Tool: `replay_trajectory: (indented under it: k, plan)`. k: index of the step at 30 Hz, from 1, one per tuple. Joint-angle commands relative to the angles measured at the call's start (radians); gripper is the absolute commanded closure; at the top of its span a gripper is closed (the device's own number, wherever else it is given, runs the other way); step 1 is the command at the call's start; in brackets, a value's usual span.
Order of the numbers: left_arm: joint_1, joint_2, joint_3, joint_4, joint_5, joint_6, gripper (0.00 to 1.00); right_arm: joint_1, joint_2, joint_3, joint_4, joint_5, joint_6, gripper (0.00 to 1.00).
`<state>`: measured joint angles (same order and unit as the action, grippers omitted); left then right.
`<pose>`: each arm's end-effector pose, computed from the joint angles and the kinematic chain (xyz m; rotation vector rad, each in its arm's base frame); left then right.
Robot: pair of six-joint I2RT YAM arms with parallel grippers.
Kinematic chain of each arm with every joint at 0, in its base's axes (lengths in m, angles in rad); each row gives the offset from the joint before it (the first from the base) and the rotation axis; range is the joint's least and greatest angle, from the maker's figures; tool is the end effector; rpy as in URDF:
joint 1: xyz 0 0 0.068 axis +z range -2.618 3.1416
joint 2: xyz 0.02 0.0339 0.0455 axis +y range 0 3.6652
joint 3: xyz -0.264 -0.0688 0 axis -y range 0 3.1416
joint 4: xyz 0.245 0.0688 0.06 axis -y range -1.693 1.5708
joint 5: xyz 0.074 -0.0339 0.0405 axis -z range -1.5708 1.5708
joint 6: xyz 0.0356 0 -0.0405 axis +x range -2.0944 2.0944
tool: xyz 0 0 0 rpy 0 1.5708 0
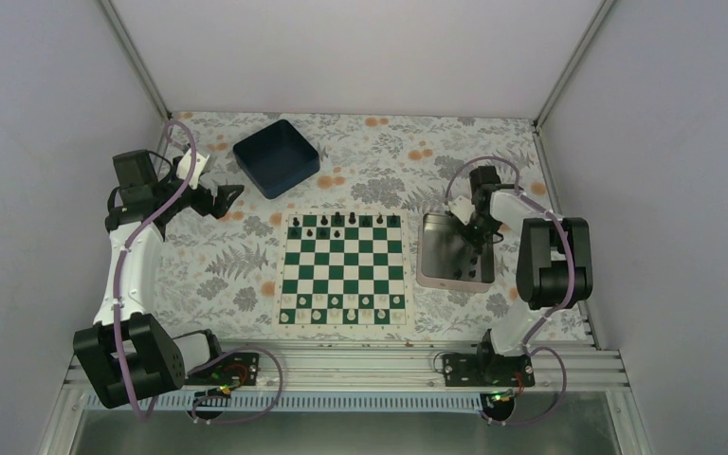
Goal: Set up the chess pieces on the board
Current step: Pick up the chess piece from the storage box, then place the chess piece on the chessboard.
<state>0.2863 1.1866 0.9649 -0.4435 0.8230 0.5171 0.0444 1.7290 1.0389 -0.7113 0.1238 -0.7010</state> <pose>0.2477 0.0457 0.3023 0.6471 1.9231 -0.4197 0.3071 0.0092 0.1567 -1.0814 2.8094 -0.2590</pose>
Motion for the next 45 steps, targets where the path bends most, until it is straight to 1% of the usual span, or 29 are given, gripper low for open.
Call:
replay_trajectory:
  k: [1,4,9,12,17,19,22,25,28,36,40,45]
  plan:
    - [0.007,-0.001,0.015,0.007,0.027,0.027,0.0,-0.006,-0.004,0.031,-0.017,-0.023,0.019,0.71]
    - [0.008,-0.001,0.015,0.007,0.027,0.027,0.0,-0.006,-0.02,0.033,-0.025,-0.034,0.02,0.77]
    - [0.008,-0.002,0.015,0.006,0.027,0.027,0.0,-0.001,-0.025,0.037,-0.047,-0.057,0.024,0.91]
    - [0.008,-0.005,0.015,0.005,0.027,0.027,0.0,0.006,-0.035,0.044,-0.065,-0.078,0.024,0.96]
    - [0.008,-0.005,0.017,0.004,0.027,0.027,0.0,0.029,-0.057,0.077,-0.107,-0.1,0.031,0.96]
    - [0.008,-0.005,0.017,0.004,0.027,0.027,0.0,0.051,-0.099,0.108,-0.14,-0.112,0.037,0.96]
    - [0.007,-0.005,0.017,0.006,0.027,0.025,0.0,0.103,-0.119,0.182,-0.202,-0.133,0.045,0.96]
    - [0.008,-0.006,0.017,0.005,0.027,0.026,0.0,0.191,-0.112,0.284,-0.258,-0.146,0.06,0.96]
    - [0.008,-0.007,0.019,0.006,0.026,0.025,0.0,0.286,-0.075,0.409,-0.305,-0.149,0.081,0.96]
    - [0.01,-0.01,0.017,0.009,0.018,0.023,0.0,0.509,0.158,0.727,-0.377,-0.22,0.096,0.95]
    - [0.01,-0.014,0.016,0.012,0.016,0.022,0.0,0.581,0.266,0.777,-0.381,-0.212,0.097,0.94]
    - [0.01,-0.01,0.017,0.013,0.017,0.023,0.0,0.628,0.356,0.789,-0.356,-0.231,0.093,0.95]
